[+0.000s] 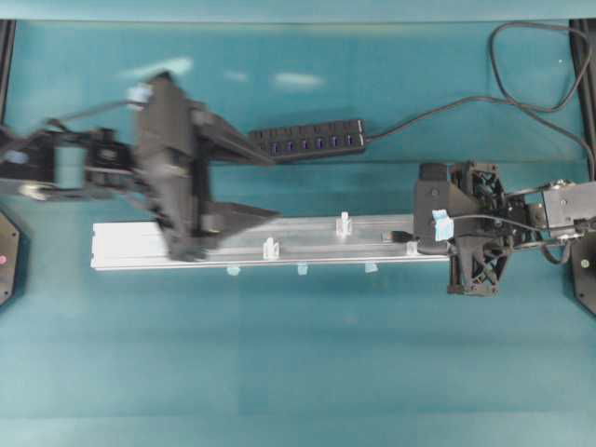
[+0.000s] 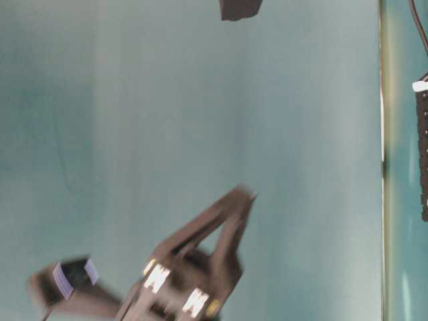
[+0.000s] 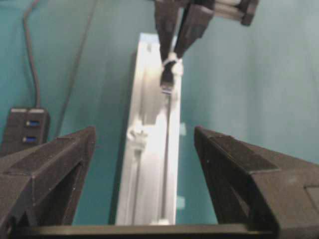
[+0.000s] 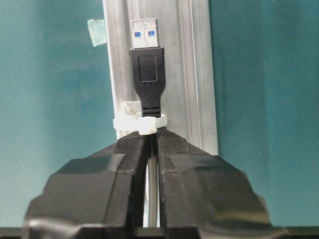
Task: Pass the USB cable through three rings with both arms.
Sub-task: 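Move the left gripper over the rail toward the plug tip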
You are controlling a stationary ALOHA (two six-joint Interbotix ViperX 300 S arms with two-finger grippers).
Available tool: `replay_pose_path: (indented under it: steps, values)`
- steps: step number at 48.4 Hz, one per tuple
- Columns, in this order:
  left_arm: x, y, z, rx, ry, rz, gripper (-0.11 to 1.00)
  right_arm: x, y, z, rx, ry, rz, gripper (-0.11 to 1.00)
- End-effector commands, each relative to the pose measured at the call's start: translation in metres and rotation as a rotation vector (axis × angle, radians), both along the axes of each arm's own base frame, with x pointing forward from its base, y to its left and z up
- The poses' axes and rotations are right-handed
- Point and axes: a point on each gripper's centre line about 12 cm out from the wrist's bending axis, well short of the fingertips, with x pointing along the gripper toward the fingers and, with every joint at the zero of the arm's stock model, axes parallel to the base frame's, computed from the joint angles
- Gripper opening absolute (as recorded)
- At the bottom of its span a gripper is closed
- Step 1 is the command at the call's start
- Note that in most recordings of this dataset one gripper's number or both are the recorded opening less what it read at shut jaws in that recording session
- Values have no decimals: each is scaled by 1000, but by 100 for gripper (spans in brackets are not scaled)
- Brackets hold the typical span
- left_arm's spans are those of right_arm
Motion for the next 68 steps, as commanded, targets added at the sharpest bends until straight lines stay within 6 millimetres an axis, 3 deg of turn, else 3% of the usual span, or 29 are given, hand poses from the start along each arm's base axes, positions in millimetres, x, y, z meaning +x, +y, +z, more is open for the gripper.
replay_pose_path:
  steps: [1,11,20,40,56,68]
  values:
    - [24,3,0,5,-7,0,88,2,0,5,4,-27,-8,-9]
    - [70,6,-17,4,20,-3,88,2,0,5,5,-33,-7,-9]
    - [91,7,-36,3,51,-5,88,3,0,6,7,-43,-5,-9]
    - [116,-21,-75,2,111,-67,88,3,0,6,10,-54,-4,-9]
    - [139,-19,-85,81,117,-104,88,3,0,5,10,-52,-4,-9]
    - [144,-16,-100,83,140,-102,87,3,1,5,9,-52,-1,-9]
